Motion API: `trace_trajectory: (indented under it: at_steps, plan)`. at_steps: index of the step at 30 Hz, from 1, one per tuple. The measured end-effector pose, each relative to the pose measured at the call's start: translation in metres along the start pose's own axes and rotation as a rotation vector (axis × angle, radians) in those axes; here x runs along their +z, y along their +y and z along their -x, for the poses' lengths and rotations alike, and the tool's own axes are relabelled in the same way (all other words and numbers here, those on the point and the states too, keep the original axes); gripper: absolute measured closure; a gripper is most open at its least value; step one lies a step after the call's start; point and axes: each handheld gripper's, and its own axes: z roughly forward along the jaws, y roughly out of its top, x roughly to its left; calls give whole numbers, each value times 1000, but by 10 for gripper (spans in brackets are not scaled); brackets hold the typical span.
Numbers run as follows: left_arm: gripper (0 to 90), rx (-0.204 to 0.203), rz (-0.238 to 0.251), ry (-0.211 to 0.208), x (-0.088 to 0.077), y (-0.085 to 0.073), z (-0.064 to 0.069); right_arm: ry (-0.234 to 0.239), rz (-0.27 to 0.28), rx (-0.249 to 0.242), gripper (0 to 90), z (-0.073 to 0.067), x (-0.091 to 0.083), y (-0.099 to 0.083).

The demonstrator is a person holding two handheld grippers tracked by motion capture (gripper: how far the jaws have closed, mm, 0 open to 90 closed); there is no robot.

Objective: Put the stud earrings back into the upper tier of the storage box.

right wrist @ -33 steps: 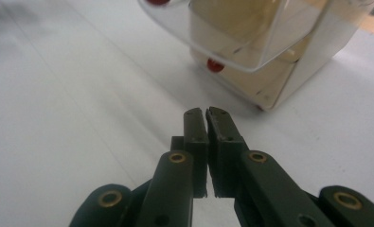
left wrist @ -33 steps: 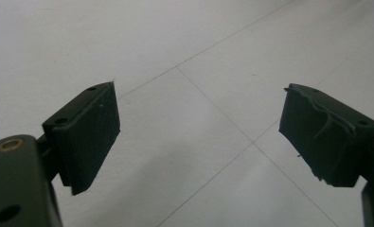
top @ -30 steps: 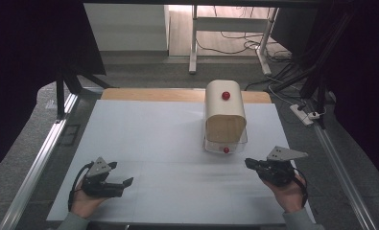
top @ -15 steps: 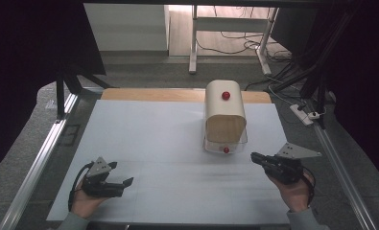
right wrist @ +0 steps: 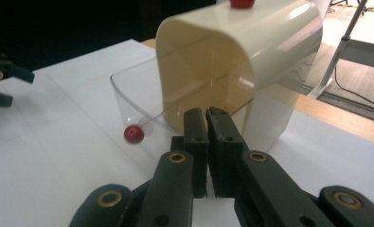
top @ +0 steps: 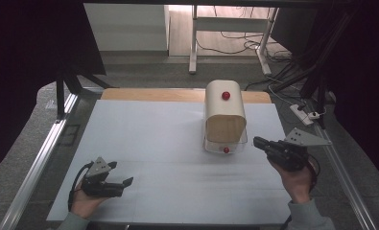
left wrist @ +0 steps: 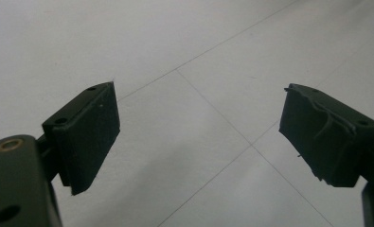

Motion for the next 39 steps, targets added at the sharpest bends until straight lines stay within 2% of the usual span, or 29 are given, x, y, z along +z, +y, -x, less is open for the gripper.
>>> trace_trajectory:
  at_steps: [6, 14, 21, 27, 31, 35, 36, 37, 38, 39]
  plan:
    - [127, -1, 1, 0, 0, 0, -1, 0, 21, 1, 857, 3, 11, 18]
    - [127, 0, 0, 0, 0, 0, -1, 11, 13, -13, 857, 1, 28, 33]
    - [128, 0, -4, -1, 0, -1, -1, 24, -27, -30, 857, -2, 47, 41]
    - [128, 0, -5, -1, 1, -1, -1, 37, -91, -39, 853, -2, 67, 40]
    - [129, -1, -9, -2, 1, -1, -1, 43, -109, -49, 852, -3, 72, 40]
    - [129, 1, -9, -2, 1, -1, -1, 42, -129, -55, 817, -3, 78, 39]
    - [129, 0, -9, -2, 1, -1, -1, 43, -134, -58, 788, -4, 78, 39]
    - [129, -1, -9, -2, 1, -1, -1, 32, -130, -66, 704, -5, 77, 39]
    - [129, -1, -8, -1, 1, -1, -2, 32, -130, -66, 704, -5, 77, 39]
    - [129, -2, -8, -1, 1, -1, -2, 23, -121, -65, 644, -5, 75, 38]
